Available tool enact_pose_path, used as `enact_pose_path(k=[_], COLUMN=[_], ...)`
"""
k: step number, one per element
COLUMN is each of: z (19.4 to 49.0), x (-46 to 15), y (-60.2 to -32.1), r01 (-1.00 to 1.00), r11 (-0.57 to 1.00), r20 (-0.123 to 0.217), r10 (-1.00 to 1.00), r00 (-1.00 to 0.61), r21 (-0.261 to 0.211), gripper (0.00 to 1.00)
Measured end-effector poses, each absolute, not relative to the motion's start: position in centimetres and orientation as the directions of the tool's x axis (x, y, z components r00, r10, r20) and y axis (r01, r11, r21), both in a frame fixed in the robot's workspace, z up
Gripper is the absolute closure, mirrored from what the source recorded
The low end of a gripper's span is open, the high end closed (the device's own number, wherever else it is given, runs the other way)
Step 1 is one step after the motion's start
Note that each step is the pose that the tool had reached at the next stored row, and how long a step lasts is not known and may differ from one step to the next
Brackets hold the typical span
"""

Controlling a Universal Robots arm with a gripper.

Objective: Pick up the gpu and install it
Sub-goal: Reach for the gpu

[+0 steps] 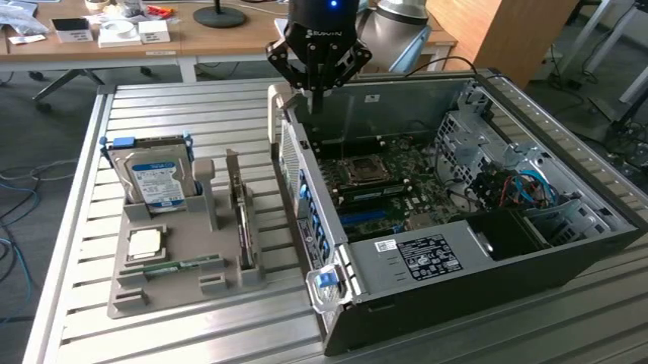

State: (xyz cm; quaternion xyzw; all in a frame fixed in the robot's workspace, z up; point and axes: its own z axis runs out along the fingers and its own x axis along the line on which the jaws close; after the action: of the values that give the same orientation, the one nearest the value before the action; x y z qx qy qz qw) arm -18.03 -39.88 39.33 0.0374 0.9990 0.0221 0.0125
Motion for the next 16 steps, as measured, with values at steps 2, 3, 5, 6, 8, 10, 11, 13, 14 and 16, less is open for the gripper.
enact_pose_path(k=[2, 3, 5, 6, 8, 10, 11, 13, 14, 16], z=[39.3, 39.3, 39.3, 39.3, 39.3, 39.3, 39.3, 39.3, 39.3, 39.3], x=[-18.3, -18.4, -18.7, -18.9, -19.2, -19.5, -19.6, -19.9, -20.1, -20.4], y=[-39.9, -39.9, -39.9, -39.9, -39.9, -39.9, -39.9, -39.9, -39.9, -39.9], r01=[0.074, 0.074, 0.074, 0.074, 0.074, 0.074, 0.074, 0.074, 0.074, 0.074], r11=[0.996, 0.996, 0.996, 0.996, 0.996, 0.996, 0.996, 0.996, 0.996, 0.996], r20=[-0.023, -0.023, -0.023, -0.023, -0.023, -0.023, -0.023, -0.023, -0.023, -0.023], r10=[0.075, 0.075, 0.075, 0.075, 0.075, 0.075, 0.075, 0.075, 0.075, 0.075], r00=[-0.997, -0.997, -0.997, -0.997, -0.997, -0.997, -0.997, -0.997, -0.997, -0.997], r21=[0.045, 0.045, 0.045, 0.045, 0.045, 0.045, 0.045, 0.045, 0.045, 0.045], gripper=[0.89, 0.89, 0.89, 0.89, 0.89, 0.89, 0.89, 0.89, 0.89, 0.89])
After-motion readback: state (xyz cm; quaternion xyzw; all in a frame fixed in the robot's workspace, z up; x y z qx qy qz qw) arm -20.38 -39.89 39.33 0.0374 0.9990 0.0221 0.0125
